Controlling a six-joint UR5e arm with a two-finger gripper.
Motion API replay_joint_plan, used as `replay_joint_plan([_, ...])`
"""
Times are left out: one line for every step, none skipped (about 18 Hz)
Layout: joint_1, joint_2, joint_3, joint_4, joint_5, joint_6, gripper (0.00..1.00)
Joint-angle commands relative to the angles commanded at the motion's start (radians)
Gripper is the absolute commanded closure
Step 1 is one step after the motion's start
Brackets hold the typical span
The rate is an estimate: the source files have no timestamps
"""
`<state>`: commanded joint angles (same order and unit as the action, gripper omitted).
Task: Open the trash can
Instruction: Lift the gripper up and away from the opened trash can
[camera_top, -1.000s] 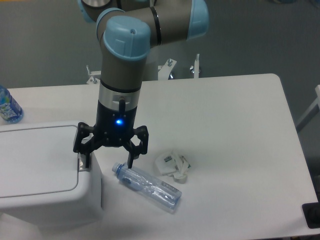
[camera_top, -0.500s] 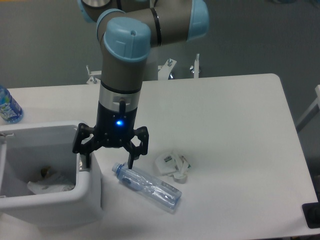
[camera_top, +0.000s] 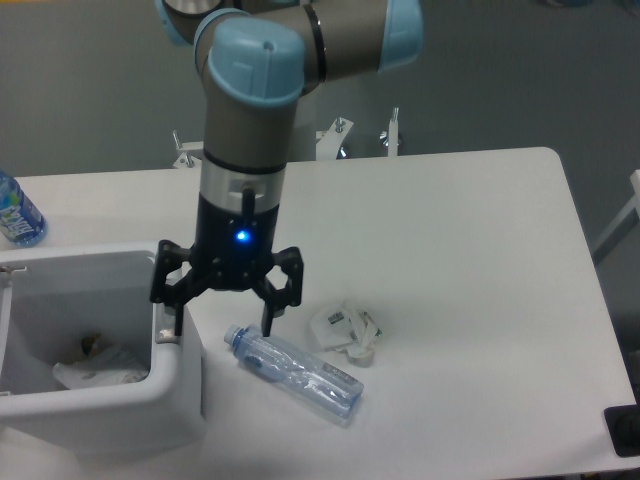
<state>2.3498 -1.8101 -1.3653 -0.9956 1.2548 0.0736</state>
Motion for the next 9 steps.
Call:
replay_joint_plan([0.026,0.009,0.002,0.000,0.009,0.003,0.00])
replay_joint_plan([0.054,0.029,-0.005,-0.003,0.027,0.009,0.00])
replay_joint_plan([0.080,0.041,-0.011,-0.006,0.046,0.023,0.00])
replay_joint_plan([0.097,0.046,-0.011,-0.009,0.058,0.055,0.00])
replay_joint_plan([0.106,0.048,-0.011,-0.014,0.067,0.101,0.00])
replay_joint_plan([0.117,0.048,-0.011,-0.032,0.084,0.157,0.00])
replay_joint_plan([0.127,0.049,-0.011,-0.078,0.115,0.231,0.00])
replay_joint_plan([0.134,0.049,-0.011,-0.134,0.148,0.311,0.00])
replay_joint_plan([0.137,0.051,-0.011,-0.193,0.188,0.392,0.00])
